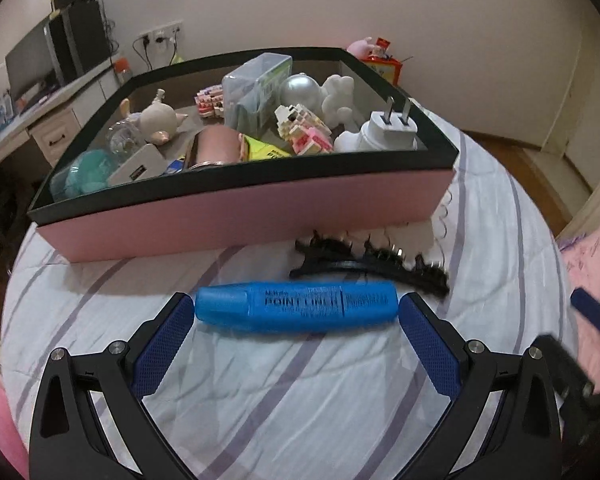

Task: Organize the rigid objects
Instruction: 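Grasp the blue Point Liner highlighter with the left gripper while the right approaches the black hair clip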

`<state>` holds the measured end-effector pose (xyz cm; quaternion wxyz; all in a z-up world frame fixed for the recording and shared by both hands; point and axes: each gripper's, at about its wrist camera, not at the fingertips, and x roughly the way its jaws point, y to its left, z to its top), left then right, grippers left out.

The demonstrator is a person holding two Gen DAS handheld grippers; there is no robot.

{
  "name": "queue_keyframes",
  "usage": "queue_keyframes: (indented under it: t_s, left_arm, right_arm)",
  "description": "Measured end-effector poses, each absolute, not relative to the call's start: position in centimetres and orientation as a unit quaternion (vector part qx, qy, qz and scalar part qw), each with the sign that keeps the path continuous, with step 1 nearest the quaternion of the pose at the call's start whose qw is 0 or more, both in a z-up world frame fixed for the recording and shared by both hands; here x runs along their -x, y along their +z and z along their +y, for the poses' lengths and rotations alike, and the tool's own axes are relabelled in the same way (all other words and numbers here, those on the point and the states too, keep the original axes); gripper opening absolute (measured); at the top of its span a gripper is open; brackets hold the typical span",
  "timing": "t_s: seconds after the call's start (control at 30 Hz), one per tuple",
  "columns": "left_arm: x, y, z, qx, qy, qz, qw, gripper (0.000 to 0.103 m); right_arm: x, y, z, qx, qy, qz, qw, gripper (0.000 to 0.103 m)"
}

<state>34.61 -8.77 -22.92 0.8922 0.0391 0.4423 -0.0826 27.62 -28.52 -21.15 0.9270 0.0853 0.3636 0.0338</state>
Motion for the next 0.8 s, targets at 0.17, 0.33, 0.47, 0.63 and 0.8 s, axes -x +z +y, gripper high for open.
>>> queue_keyframes:
  t_s: [0.17,0.33,0.47,0.63,0.8]
  left_arm:
    - [-35.6,-23.2,-9.4,-0.051,-0.071,0.443,0.892,0.103]
    - [-34.7,-23.0,-7.5,-0.056,-0.072,0.444,0.891,0.103]
    - [-34.1,-23.8,-4.6,-0.100,-0.024,0.457,0.883,0.103]
    - [-33.1,-23.3,-1.5,-0.019,-0.044,0.460,0.887,0.103]
    - [-31.9,-23.2,-0.9,-0.029,-0.047,0.455,0.889,0.103]
  right_arm:
    - [-28.1,-21.5,-28.4,-0.085,0.040,0.372,0.923,0.103]
    - [-28.1,-21.5,-27.9,-0.076,0.048,0.380,0.921,0.103]
    - [-28.2,-21.0,-26.7,-0.061,0.057,0.381,0.921,0.103]
    - [-29.7,-21.0,-24.9,-0.024,0.052,0.391,0.919,0.103]
    - [-32.8,-21.3,-22.8,0.032,0.036,0.419,0.907,0.103]
